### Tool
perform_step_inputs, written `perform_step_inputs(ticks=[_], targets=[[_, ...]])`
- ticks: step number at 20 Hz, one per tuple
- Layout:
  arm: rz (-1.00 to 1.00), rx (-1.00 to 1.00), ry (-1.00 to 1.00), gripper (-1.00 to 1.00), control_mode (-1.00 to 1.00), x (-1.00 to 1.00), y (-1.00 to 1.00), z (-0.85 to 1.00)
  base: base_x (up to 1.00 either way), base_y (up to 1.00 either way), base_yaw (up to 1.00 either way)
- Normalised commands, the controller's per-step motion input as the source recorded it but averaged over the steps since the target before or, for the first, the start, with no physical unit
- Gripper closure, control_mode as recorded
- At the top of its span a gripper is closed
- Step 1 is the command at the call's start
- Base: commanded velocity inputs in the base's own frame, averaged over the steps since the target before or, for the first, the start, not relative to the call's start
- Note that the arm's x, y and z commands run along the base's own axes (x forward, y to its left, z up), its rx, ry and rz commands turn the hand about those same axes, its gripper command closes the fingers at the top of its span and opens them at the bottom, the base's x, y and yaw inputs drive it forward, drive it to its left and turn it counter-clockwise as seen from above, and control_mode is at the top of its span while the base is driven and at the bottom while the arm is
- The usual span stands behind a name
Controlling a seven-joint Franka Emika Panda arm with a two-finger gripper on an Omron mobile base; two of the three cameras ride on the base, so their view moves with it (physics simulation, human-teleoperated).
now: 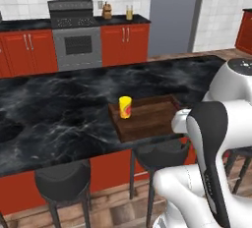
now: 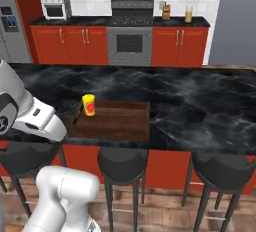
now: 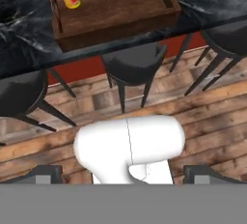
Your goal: There is a tray on the dining counter. Grab the cup, mug, and pitcher and place them on the tray. The pitcher may be placed next to the tray if it cannot fit the tray.
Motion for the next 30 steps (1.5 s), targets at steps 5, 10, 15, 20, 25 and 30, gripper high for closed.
perform_step_inputs(ticks=[5, 10, 15, 20, 25, 30], targets=[[0.0, 0.0, 0.0, -1.0, 1.0, 0.0, 0.0, 0.0, -0.2, -1.0, -0.02], [0.0, 0.0, 0.0, -1.0, 1.0, 0.0, 0.0, 0.0, 0.25, -1.0, 0.0], [0.0, 0.0, 0.0, -1.0, 1.0, 0.0, 0.0, 0.0, 0.46, -1.0, 0.0], [0.0, 0.0, 0.0, -1.0, 1.0, 0.0, 0.0, 0.0, 0.46, -1.0, 0.0], [0.0, 0.0, 0.0, -1.0, 1.0, 0.0, 0.0, 0.0, 0.42, -1.0, 0.0], [0.0, 0.0, 0.0, -1.0, 1.0, 0.0, 0.0, 0.0, 0.41, -1.0, 0.0]])
